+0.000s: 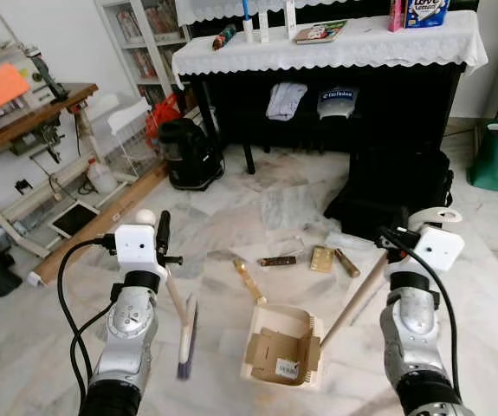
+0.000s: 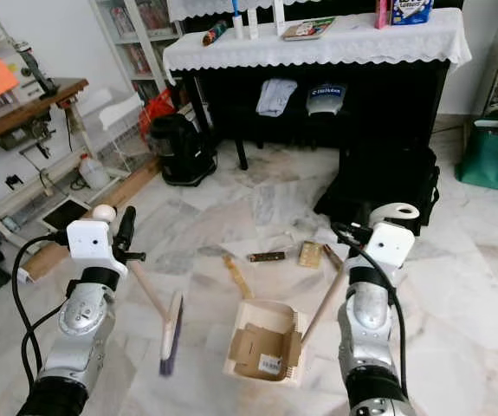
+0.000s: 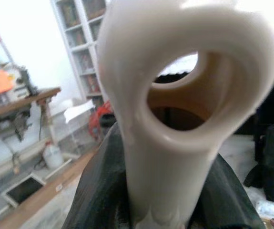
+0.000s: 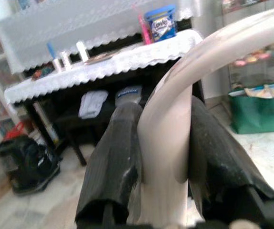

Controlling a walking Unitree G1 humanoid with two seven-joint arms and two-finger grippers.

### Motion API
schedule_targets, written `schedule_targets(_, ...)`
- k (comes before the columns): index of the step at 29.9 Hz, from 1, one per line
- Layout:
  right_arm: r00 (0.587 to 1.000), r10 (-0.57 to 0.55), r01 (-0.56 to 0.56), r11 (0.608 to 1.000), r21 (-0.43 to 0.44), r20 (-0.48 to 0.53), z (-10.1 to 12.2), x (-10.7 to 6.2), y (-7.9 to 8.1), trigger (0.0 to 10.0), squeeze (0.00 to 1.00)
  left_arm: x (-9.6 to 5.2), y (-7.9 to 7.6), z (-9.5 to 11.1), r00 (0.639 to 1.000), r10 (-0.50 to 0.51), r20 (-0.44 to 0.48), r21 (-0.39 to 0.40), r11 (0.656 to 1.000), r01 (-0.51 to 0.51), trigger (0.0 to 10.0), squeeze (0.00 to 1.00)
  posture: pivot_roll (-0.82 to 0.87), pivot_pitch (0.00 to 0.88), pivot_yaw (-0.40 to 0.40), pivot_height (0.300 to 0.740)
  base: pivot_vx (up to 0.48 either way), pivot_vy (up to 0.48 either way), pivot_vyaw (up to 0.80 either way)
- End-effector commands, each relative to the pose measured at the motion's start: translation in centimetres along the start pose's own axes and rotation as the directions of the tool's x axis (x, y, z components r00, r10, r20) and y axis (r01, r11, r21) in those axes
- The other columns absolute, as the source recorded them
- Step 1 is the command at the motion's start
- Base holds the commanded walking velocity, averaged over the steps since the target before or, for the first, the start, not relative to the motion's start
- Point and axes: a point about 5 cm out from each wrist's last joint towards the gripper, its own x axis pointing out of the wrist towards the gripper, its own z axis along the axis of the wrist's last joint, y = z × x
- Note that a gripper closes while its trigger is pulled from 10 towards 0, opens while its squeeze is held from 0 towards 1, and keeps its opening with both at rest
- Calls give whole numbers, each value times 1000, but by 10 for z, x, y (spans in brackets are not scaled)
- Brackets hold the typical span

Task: Sweep floor

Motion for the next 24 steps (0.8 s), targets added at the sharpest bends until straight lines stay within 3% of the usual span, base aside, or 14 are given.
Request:
schedule_targets(1,998,39,-39,999,9,56,12,7,14,10000,0,5,9,9,999,16,39,29,999,-17,10000,0,-81,0,191,740,0,0,800)
schedule_targets(24,997,50,-51,999,16,51,12,8,14,10000,0,3,8,5,999,29,18,36,999,-30,10000,0,-95,0,185,740,0,0,800)
